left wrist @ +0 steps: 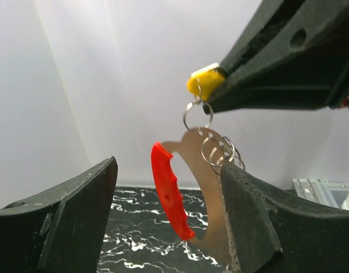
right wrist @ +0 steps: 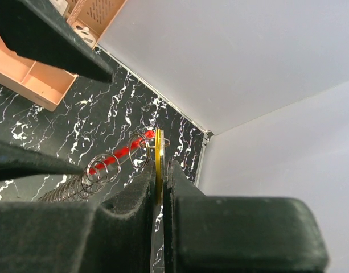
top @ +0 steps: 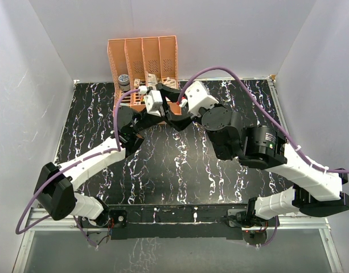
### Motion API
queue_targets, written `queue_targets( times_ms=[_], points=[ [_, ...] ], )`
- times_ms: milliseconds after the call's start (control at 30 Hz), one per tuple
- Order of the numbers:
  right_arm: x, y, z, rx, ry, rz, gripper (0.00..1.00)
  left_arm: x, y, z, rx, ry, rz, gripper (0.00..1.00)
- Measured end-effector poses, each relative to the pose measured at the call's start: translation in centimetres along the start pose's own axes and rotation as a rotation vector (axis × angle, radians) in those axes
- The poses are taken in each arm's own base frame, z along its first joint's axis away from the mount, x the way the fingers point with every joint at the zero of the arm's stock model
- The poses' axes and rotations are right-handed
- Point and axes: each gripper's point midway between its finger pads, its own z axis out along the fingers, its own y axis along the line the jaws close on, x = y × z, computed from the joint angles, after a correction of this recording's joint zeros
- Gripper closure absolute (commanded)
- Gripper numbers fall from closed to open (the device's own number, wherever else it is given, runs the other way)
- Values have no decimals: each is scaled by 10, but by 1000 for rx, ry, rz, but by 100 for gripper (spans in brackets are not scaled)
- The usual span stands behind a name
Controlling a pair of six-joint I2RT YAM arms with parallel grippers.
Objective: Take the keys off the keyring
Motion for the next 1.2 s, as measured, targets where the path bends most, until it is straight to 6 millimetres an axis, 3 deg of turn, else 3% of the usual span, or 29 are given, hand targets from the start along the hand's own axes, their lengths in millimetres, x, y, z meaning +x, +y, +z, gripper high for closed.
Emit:
queue_targets(
  times_ms=[300,433,1200],
  points=[
    [2,7,2,-11,2,-11,100,-26,20,2,-119,-106,11,45],
    [2,7,2,-10,-1,-5,100,-30,22,4,-123,-122,3,46],
    [0,9,4,-8,-8,8,100,-22,5,15,-10,-125,-125,60]
  ],
)
